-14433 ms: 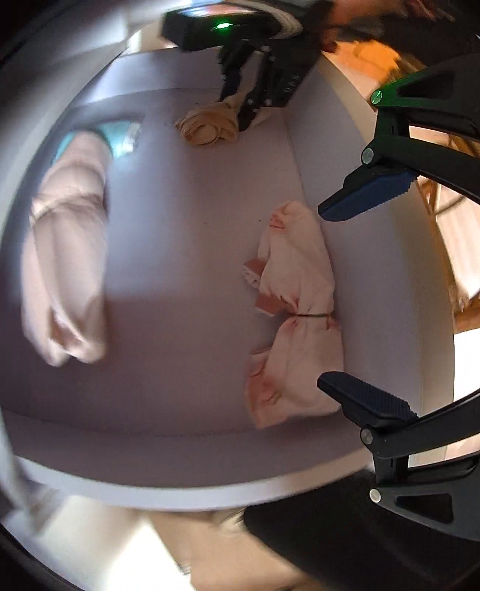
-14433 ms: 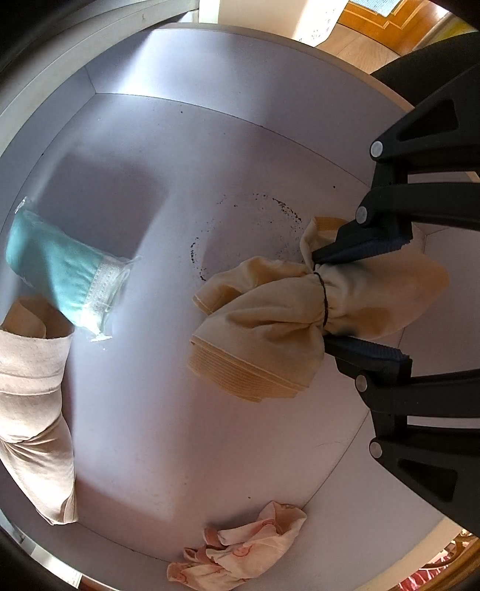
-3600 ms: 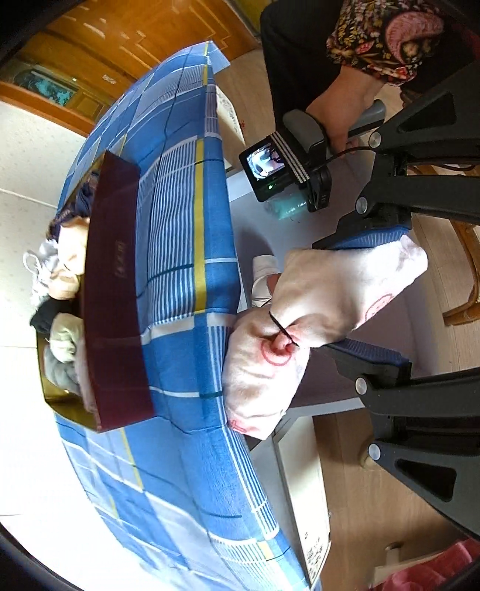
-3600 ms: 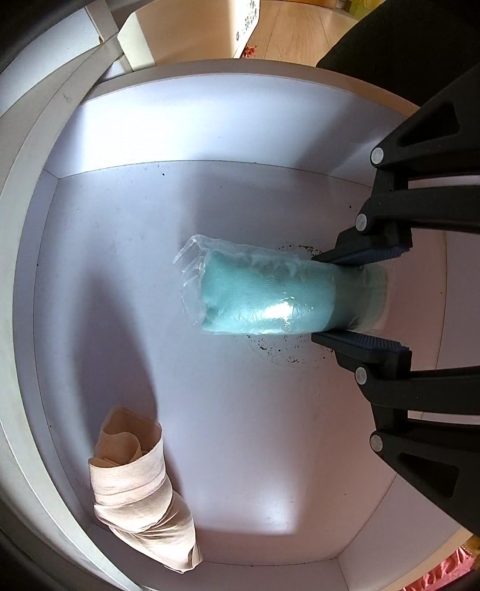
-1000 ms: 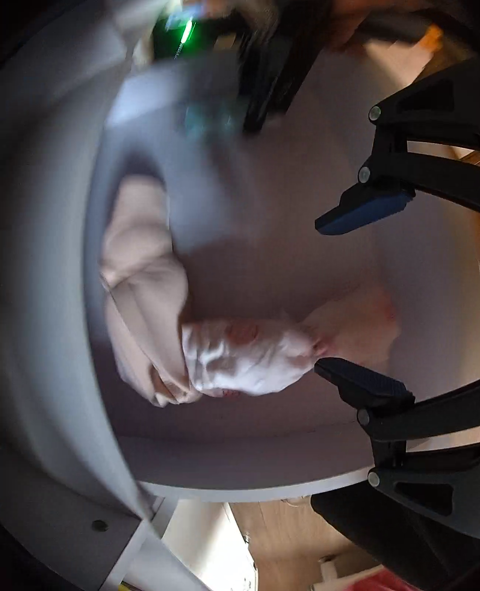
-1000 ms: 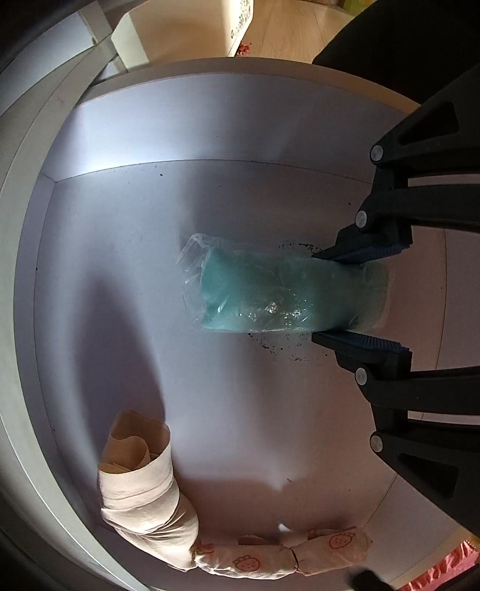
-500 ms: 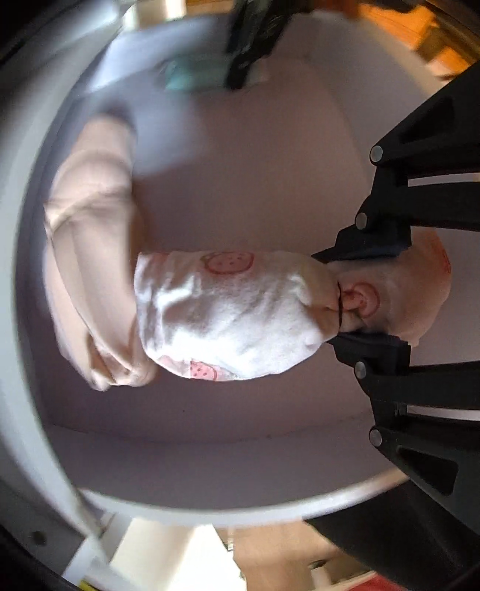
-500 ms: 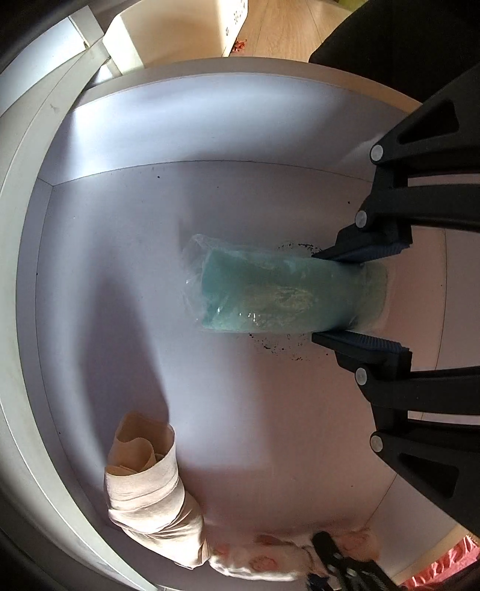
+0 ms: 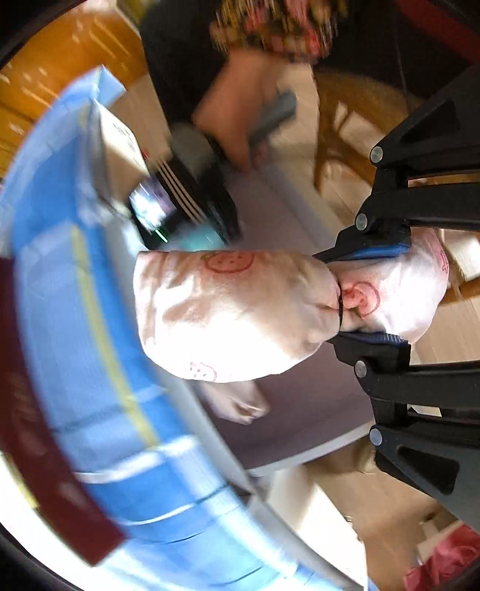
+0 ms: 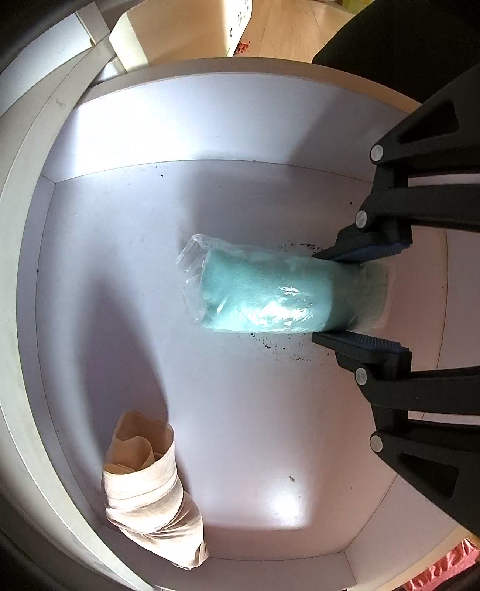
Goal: Organize soft objects
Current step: 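Carry the pink bundle with the left tool over the gold tin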
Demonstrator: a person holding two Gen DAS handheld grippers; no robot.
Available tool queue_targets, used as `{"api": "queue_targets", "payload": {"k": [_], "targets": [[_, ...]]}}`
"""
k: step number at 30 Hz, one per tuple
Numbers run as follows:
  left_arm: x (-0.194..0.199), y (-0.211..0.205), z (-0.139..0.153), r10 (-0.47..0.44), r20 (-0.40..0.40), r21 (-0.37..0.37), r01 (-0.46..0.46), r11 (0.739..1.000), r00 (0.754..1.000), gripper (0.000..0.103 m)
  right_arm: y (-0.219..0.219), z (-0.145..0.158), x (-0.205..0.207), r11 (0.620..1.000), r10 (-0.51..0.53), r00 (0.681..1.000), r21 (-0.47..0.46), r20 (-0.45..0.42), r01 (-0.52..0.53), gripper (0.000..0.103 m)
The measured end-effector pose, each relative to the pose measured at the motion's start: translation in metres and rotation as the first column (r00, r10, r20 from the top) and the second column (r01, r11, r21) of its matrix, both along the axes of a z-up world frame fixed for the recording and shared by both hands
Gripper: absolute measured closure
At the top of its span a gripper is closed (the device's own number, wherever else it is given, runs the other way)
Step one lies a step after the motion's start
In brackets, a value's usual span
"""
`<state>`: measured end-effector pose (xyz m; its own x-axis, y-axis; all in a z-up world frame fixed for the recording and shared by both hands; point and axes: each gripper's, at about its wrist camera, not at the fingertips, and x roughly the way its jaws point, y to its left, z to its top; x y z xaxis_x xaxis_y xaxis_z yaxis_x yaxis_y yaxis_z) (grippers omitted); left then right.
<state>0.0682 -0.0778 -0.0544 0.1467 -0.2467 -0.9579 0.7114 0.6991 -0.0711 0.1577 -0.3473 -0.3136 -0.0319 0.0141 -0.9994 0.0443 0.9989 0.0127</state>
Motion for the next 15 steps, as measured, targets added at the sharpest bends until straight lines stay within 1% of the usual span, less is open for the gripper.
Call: {"api": "queue_targets", "payload": {"k": [2,4,7,10,13,15], "targets": [[-0.006,-0.005,0.028,-0.02,0.016,-0.053,0.02,0.998,1.0,0.072,0.001,0.0,0.0,1.0,0.0,1.0,0.001,0.0,0.0,0.068],[-0.006,-0.013,0.051,-0.039,0.043,-0.088,0.043,0.995,0.998,0.072,0.0,0.0,0.0,1.0,-0.001,1.0,0.001,0.0,0.001,0.068],[0.011,-0.028,0.088,-0.031,0.085,-0.139,0.042,0.989,0.996,0.072,-0.002,0.001,0.0,1.0,-0.004,1.0,0.004,0.001,0.004,0.068],[0.049,-0.047,0.128,0.036,0.141,-0.198,-0.008,0.98,0.989,0.072,-0.006,0.003,0.001,1.0,-0.009,1.0,0.011,0.002,0.009,0.068],[0.089,-0.055,0.158,0.105,0.186,-0.229,-0.061,0.971,0.977,0.072,-0.01,0.004,0.001,1.0,-0.017,1.0,0.018,0.003,0.017,0.068],[0.118,-0.064,0.174,0.154,0.218,-0.244,-0.099,0.965,0.964,0.072,-0.012,0.006,0.001,0.999,-0.021,1.0,0.024,0.004,0.021,0.068]]}}
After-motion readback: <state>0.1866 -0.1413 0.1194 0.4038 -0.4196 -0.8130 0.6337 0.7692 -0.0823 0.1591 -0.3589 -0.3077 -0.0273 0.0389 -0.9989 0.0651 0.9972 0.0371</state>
